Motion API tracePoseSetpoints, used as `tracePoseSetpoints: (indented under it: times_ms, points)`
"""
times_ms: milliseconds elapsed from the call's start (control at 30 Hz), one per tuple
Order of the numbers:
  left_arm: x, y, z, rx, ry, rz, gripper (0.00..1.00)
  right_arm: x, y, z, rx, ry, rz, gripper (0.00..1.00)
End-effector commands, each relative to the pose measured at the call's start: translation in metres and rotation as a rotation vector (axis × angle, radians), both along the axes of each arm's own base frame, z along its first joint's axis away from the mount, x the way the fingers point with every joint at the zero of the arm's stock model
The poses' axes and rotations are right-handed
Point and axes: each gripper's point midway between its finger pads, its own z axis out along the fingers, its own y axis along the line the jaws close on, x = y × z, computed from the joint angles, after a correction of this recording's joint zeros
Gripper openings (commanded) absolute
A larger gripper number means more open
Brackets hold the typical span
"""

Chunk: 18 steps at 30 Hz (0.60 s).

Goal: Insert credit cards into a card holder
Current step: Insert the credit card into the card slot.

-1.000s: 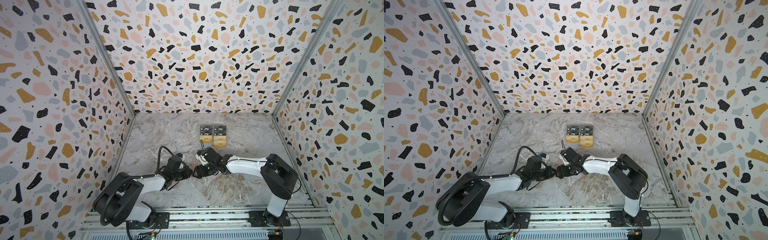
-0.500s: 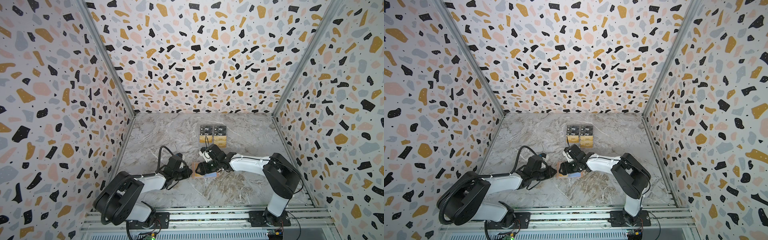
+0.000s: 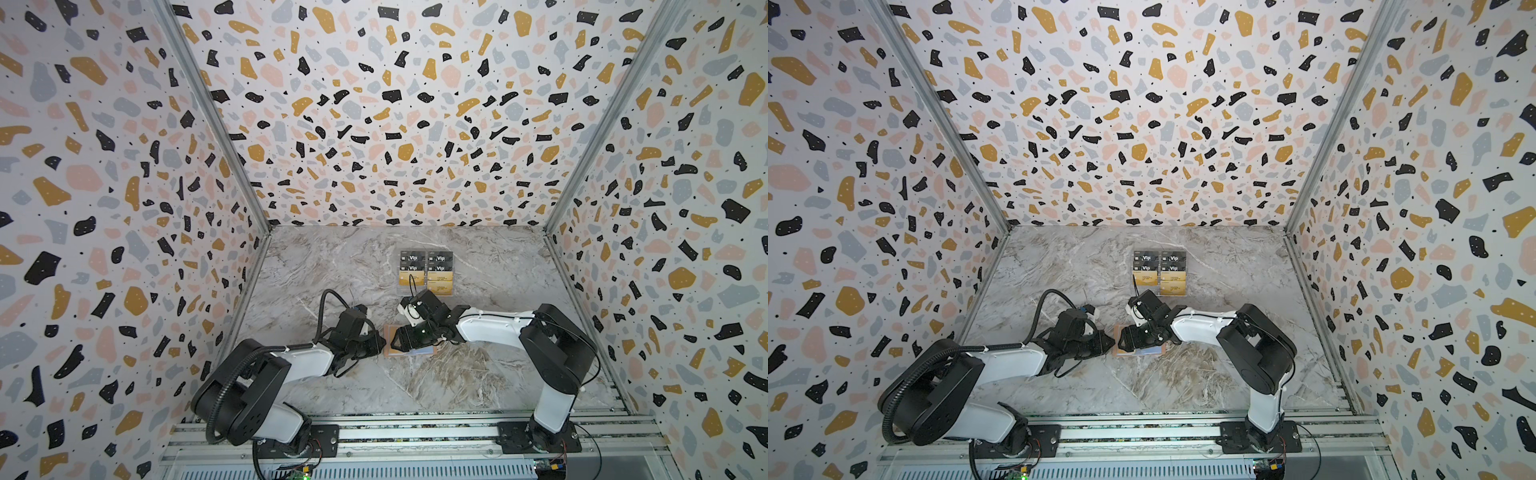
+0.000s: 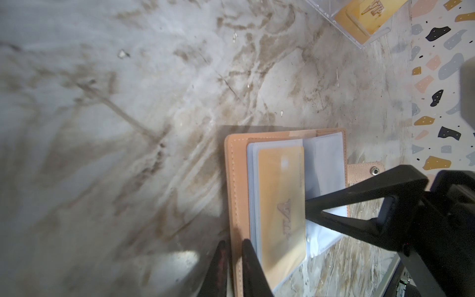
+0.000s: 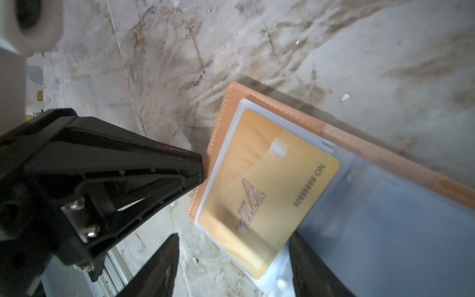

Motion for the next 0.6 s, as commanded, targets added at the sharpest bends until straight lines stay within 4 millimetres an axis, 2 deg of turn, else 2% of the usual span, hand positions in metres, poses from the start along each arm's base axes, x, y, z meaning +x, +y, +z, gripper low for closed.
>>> tracePoseSetpoints:
  times_ms: [0, 300, 467, 567]
  points:
    - [-0.001, -0.004, 0.000, 0.006, 0.000, -0.030, 0.15, -0.005, 0.010, 0.005, 0.019, 0.018, 0.017, 0.68]
    - [0.003, -0.006, 0.002, 0.008, -0.003, -0.026, 0.16, -0.008, 0.025, 0.018, 0.073, -0.007, 0.073, 0.68]
    - [0.001, 0.002, 0.005, 0.037, -0.002, -0.008, 0.16, -0.003, 0.012, 0.023, 0.032, -0.045, 0.070, 0.68]
    - [0.002, 0.009, 0.009, 0.080, -0.026, 0.003, 0.22, 0.002, 0.000, 0.023, 0.006, -0.088, 0.060, 0.68]
